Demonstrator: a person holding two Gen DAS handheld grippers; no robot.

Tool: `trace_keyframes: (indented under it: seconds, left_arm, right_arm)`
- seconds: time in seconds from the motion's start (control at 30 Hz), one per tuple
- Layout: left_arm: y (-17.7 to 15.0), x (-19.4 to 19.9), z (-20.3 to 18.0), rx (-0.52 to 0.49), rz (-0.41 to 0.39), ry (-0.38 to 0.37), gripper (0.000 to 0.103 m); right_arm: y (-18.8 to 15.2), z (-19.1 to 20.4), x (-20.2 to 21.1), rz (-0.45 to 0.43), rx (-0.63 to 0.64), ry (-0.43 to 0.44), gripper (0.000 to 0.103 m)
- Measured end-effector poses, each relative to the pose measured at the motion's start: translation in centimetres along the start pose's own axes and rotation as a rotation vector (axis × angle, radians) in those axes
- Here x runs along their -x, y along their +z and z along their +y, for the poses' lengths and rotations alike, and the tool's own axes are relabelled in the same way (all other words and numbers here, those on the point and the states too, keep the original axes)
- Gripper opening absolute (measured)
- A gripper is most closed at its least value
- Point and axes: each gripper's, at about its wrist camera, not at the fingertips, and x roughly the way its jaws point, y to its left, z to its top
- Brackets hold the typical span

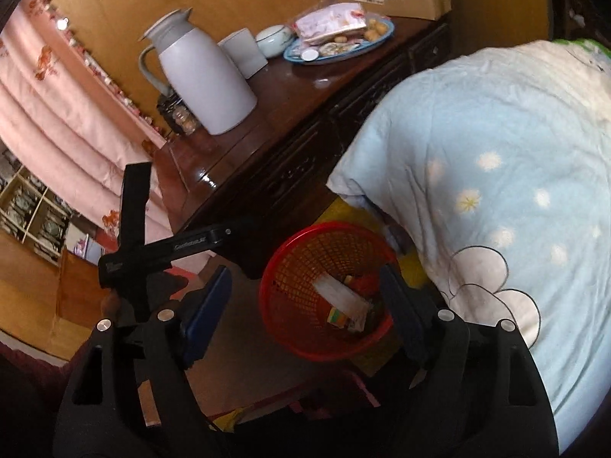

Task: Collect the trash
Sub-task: 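Carry red net and white box to the red wastebasket and release both, then bring both tools back to the bed toward the yellow foam net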

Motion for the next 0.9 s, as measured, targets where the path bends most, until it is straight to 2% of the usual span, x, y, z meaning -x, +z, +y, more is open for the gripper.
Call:
trace_keyframes:
  seconds: [0.33,0.5,0.6,0.67,0.73,0.9]
  left_arm:
    - [-0.6,1.5,-4.5,-0.161,-0.056,0.043,0.094]
    - [-1.5,3.2,-8.3,-0.259,-0.084,0.053,0.094]
    - [-2.6,4.0,-11.2,-0.342,-0.103,0.063,0.094]
    - [-3.4,4.2,-13.3,-0.394,-0.107,0.061,0.094]
    - [-4.4,4.3,-15.5,-0.451,-0.106,0.054,0.095]
    - [-6.9,3.6,-21.6,-0.601,-0.081,0.028,0.095]
  right_arm:
    - [-0.6,-3.0,3.5,-0.101,-0.113,-0.049,0.078]
    - [-2.0,-5.2,6.5,-0.167,-0.169,-0.069,0.078]
    - [-3.0,-6.7,8.7,-0.217,-0.188,-0.126,0.078]
    - [-4.1,-8.1,10.6,-0.259,-0.216,-0.171,0.085]
    - [-5.3,-9.7,12.5,-0.306,-0.266,-0.206,0.09]
    - [-9.4,-15.3,17.6,-0.406,-0.437,-0.292,0.09]
